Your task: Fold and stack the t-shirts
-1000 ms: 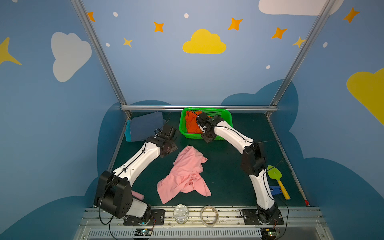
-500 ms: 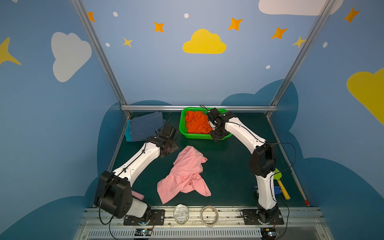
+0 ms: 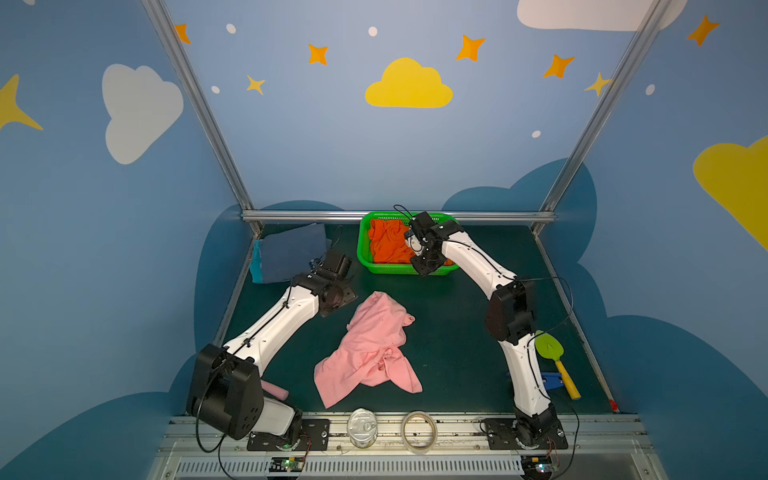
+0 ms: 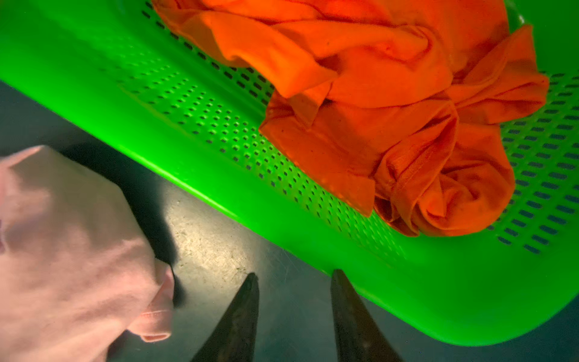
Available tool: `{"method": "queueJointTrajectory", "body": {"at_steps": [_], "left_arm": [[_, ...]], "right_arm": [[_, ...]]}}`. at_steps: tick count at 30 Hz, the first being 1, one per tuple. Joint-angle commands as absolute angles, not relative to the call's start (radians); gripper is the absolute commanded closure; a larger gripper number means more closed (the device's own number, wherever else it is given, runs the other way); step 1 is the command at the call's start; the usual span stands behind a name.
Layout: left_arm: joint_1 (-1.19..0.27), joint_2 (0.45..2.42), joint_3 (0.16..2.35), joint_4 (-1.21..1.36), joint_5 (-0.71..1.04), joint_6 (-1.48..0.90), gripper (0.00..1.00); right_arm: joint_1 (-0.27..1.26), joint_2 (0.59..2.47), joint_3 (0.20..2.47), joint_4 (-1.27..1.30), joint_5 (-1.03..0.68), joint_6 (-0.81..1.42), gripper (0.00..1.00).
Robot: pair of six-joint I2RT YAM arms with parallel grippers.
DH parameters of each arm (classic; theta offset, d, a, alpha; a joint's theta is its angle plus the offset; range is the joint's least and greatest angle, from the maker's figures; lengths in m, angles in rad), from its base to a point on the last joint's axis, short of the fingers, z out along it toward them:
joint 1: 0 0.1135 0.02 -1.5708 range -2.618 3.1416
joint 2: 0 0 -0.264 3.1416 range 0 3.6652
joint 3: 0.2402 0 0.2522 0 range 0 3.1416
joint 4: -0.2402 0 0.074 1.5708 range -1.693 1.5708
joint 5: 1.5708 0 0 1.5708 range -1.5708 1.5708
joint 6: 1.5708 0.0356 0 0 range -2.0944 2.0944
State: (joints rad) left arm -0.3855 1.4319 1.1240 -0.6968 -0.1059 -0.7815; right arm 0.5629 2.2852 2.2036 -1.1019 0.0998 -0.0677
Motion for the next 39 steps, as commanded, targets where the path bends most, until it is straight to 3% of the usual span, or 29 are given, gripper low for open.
{"method": "queueJointTrajectory", "body": {"at_steps": [1, 6, 12, 15, 19, 21, 23, 29, 34, 39], "left_arm": [[-0.388, 1.408, 1.104, -0.706, -0.111, -0.785, 0.3], [-0.387, 1.429, 1.118, -0.702, -0.1, -0.779, 0.3], [-0.389, 1.438, 1.123, -0.69, -0.086, -0.777, 0.3], [-0.389, 1.435, 1.121, -0.69, -0.088, -0.772, 0.3], [-0.39, 1.432, 1.115, -0.695, -0.094, -0.773, 0.3], [-0.39, 1.429, 1.11, -0.696, -0.098, -0.774, 0.3], [-0.391, 1.425, 1.105, -0.698, -0.103, -0.775, 0.3], [-0.389, 1.424, 1.108, -0.72, -0.122, -0.762, 0.27], [-0.389, 1.44, 1.122, -0.73, -0.122, -0.755, 0.25], [-0.39, 1.459, 1.128, -0.744, -0.105, -0.755, 0.25]], "right_arm": [[0.545, 2.296, 2.164, -1.158, 0.029, -0.057, 0.72], [0.542, 2.2, 2.044, -1.154, 0.0, -0.021, 0.88], [0.541, 2.094, 1.936, -1.141, -0.001, -0.008, 0.91], [0.543, 2.03, 1.887, -1.058, 0.018, -0.04, 0.65], [0.571, 1.979, 1.846, -0.907, 0.082, -0.138, 0.42], [0.583, 1.997, 1.849, -0.856, 0.109, -0.223, 0.36], [0.592, 2.041, 1.883, -0.843, 0.126, -0.273, 0.19], [0.61, 2.25, 2.14, -0.997, 0.091, -0.235, 0.19], [0.618, 2.348, 2.205, -0.966, 0.083, -0.268, 0.2], [0.579, 2.422, 2.312, -1.016, 0.064, -0.191, 0.39]]}}
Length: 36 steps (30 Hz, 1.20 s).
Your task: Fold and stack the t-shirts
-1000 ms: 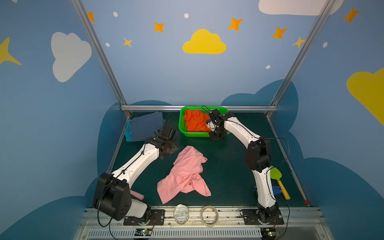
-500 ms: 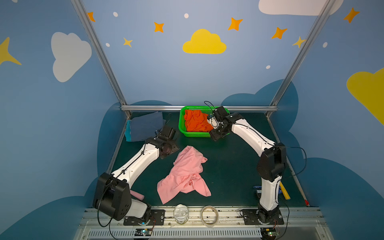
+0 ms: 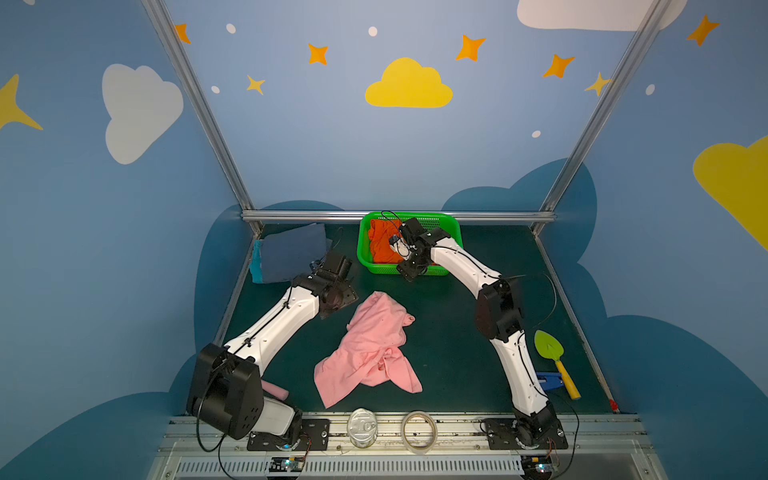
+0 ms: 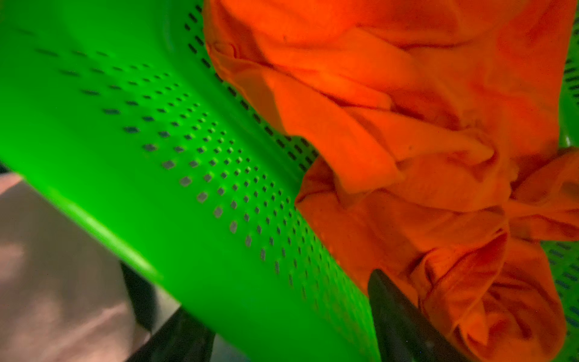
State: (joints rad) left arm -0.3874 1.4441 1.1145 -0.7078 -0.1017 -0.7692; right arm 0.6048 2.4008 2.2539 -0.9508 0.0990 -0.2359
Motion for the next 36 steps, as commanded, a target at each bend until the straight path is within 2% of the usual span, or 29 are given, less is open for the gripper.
{"method": "queueJointTrajectory", "body": {"at_steps": [1, 9, 14, 22, 28, 36], "left_arm": [[-0.39, 1.46, 1.127, -0.743, -0.101, -0.756, 0.25], [-0.389, 1.478, 1.132, -0.734, -0.078, -0.762, 0.24], [-0.391, 1.48, 1.125, -0.718, -0.058, -0.767, 0.24], [-0.391, 1.479, 1.122, -0.724, -0.057, -0.757, 0.25], [-0.391, 1.493, 1.128, -0.73, -0.06, -0.751, 0.24], [-0.393, 1.551, 1.175, -0.742, -0.051, -0.749, 0.24]], "right_arm": [[0.574, 2.423, 2.313, -1.024, 0.046, -0.186, 0.44], [0.571, 2.295, 2.163, -1.052, 0.006, -0.155, 0.79], [0.555, 2.209, 2.01, -1.046, 0.072, -0.035, 0.93], [0.423, 2.217, 1.976, -1.074, 0.152, 0.073, 0.98], [0.311, 2.282, 2.095, -1.099, 0.196, 0.088, 0.99], [0.227, 2.376, 2.252, -1.135, 0.149, 0.084, 0.99]]}}
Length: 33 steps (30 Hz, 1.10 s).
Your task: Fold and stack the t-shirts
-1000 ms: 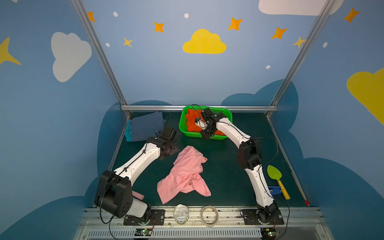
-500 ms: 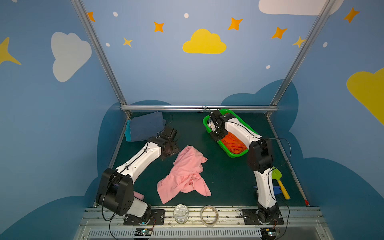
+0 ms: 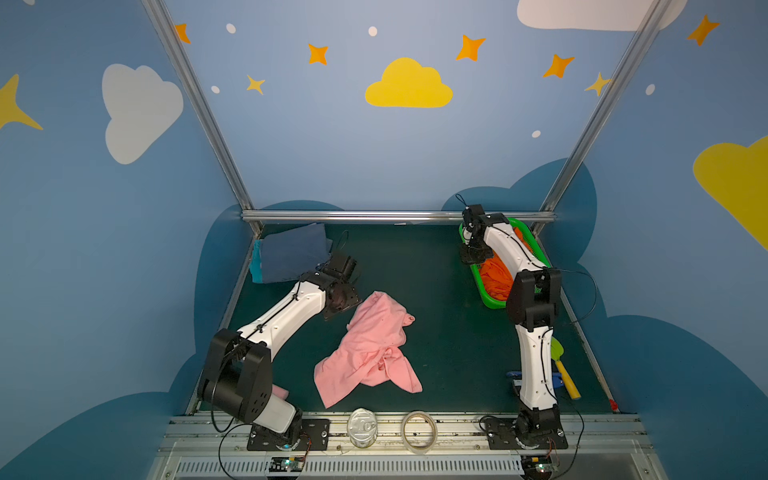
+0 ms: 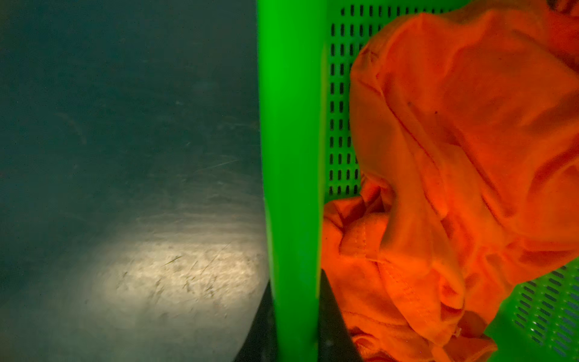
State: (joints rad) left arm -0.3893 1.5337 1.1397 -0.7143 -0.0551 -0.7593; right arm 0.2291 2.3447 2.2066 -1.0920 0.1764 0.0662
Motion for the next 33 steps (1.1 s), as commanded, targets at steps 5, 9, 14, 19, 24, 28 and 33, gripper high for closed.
{"method": "queueJointTrajectory", "body": {"at_steps": [5, 9, 14, 19, 24, 28, 33], "left_arm": [[-0.399, 1.591, 1.21, -0.748, -0.032, -0.752, 0.24], [-0.414, 1.616, 1.237, -0.763, -0.043, -0.752, 0.24], [-0.423, 1.641, 1.256, -0.773, -0.043, -0.752, 0.24], [-0.433, 1.674, 1.284, -0.781, -0.04, -0.754, 0.24], [-0.446, 1.708, 1.323, -0.801, -0.041, -0.752, 0.24], [-0.463, 1.722, 1.338, -0.808, -0.047, -0.755, 0.24], [-0.48, 1.716, 1.342, -0.812, -0.064, -0.758, 0.24]], "right_arm": [[0.209, 2.423, 2.298, -1.138, 0.169, 0.058, 0.99], [0.177, 2.431, 2.308, -1.135, 0.156, 0.083, 0.99], [0.14, 2.435, 2.329, -1.131, 0.121, 0.04, 1.0], [0.117, 2.429, 2.331, -1.13, 0.113, 0.001, 1.0], [0.112, 2.434, 2.333, -1.129, 0.101, -0.021, 1.0], [0.111, 2.44, 2.338, -1.13, 0.121, -0.036, 0.97], [0.108, 2.396, 2.341, -1.152, 0.095, 0.023, 0.69]]}}
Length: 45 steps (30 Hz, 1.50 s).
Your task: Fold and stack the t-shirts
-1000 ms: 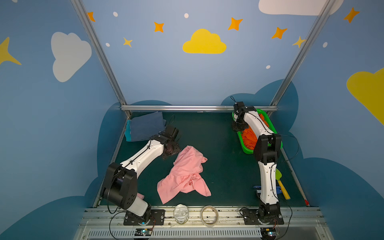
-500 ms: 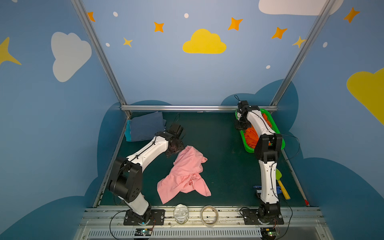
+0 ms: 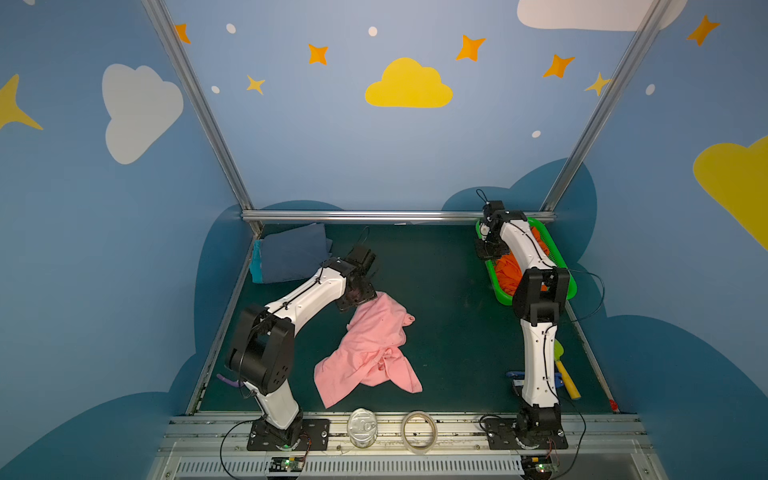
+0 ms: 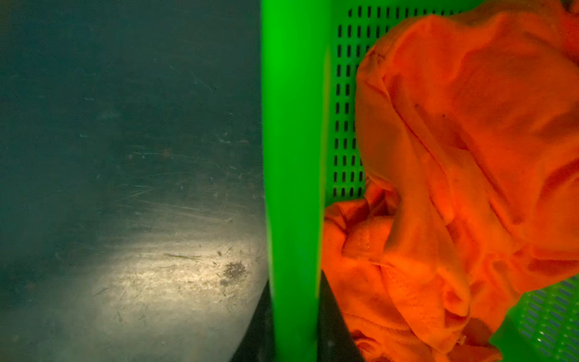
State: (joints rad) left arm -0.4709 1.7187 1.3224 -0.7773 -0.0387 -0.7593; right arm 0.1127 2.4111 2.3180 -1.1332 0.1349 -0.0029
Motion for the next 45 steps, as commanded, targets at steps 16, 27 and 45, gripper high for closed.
{"method": "queueJointTrajectory", "body": {"at_steps": [16, 27, 45], "left_arm": [[-0.593, 1.443, 1.155, -0.836, -0.177, -0.769, 0.36], [-0.783, 1.399, 0.928, -0.787, -0.216, -0.885, 0.15], [-1.073, 1.92, 1.388, -0.964, -0.357, -0.888, 0.23]], "right_arm": [[0.336, 1.75, 1.779, -0.986, 0.158, 0.201, 0.3], [0.648, 1.538, 1.203, -0.633, -0.233, 0.356, 0.33], [0.452, 1.286, 0.988, -0.675, -0.295, 0.454, 0.48]]}}
